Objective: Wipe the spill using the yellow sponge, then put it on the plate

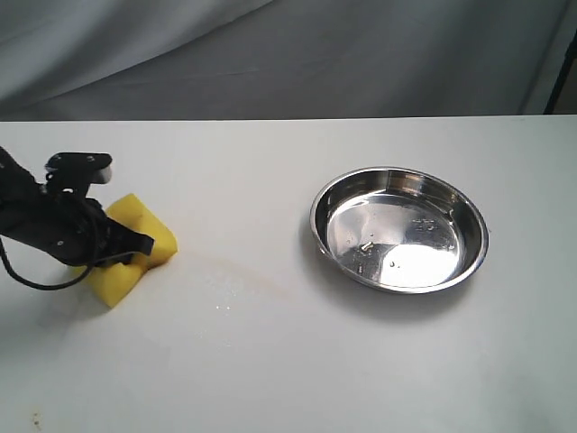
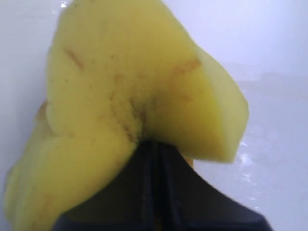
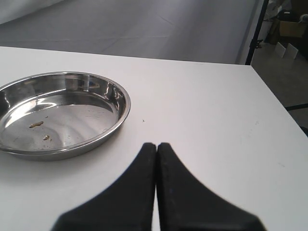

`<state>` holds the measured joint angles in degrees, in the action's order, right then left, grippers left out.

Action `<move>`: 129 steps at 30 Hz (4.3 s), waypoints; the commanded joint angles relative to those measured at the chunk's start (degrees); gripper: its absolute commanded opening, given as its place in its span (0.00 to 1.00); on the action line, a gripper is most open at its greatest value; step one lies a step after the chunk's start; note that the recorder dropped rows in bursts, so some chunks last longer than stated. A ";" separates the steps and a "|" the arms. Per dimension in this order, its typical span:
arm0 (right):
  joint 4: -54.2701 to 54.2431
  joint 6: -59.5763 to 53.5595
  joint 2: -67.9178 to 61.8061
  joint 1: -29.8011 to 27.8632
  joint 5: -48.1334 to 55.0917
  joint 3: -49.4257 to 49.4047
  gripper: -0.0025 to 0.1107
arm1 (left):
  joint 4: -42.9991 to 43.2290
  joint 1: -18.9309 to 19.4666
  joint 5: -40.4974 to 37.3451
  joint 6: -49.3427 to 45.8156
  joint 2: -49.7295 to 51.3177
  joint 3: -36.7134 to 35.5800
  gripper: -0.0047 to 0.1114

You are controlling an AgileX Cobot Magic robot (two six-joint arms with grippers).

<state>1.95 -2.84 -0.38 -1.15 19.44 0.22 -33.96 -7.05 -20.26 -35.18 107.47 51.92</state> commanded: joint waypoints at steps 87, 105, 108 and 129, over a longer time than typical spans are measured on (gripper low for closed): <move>0.38 0.26 0.38 0.08 -0.21 -0.22 0.02 | 31.33 -43.76 44.39 27.15 19.79 27.63 0.04; 0.38 0.26 0.38 0.08 -0.21 -0.22 0.02 | 31.19 -40.92 26.97 19.53 24.10 35.20 0.04; 0.38 0.26 0.38 0.08 -0.21 -0.22 0.02 | 31.19 -40.92 25.78 19.53 24.10 35.20 0.04; 0.38 0.26 0.38 0.08 -0.21 -0.22 0.02 | 33.11 -40.92 25.40 16.66 23.96 35.20 0.04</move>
<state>1.95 -2.84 -0.38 -1.15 19.44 0.22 -1.48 -47.93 4.43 -17.14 131.96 86.71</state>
